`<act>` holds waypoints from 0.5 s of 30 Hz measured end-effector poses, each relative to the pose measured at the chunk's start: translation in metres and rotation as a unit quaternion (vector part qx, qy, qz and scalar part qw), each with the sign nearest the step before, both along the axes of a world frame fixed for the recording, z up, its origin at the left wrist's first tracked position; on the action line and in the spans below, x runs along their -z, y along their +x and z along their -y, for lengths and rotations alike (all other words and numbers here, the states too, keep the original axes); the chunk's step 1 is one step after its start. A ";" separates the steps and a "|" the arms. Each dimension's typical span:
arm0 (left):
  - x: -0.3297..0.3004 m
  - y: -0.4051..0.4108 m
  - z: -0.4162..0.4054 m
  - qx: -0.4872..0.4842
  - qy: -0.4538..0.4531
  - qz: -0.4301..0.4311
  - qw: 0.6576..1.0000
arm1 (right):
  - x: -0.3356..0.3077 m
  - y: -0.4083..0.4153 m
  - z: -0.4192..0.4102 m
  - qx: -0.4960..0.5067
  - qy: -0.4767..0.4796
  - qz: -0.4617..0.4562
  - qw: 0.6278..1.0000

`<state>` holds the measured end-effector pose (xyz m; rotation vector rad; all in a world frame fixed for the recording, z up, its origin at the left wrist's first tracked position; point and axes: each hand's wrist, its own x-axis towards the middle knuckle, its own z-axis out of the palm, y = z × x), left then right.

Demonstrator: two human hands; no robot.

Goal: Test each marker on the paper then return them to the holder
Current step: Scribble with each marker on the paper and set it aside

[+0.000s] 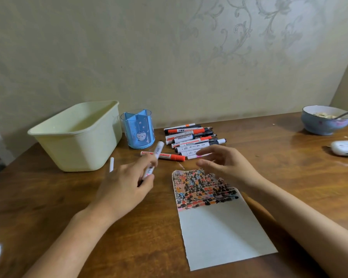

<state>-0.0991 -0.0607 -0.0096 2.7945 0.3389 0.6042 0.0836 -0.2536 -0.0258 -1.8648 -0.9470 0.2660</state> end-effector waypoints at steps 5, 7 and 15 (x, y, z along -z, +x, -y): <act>0.001 -0.001 -0.011 -0.095 0.030 -0.049 0.994 | 0.011 0.028 0.007 0.126 -0.085 0.166 0.974; 0.002 -0.002 -0.015 -0.116 0.035 -0.063 0.991 | 0.015 0.036 0.008 0.147 -0.129 0.190 0.962; 0.012 -0.001 -0.030 -0.154 0.060 -0.084 0.983 | 0.019 0.042 0.010 0.177 -0.256 0.219 0.925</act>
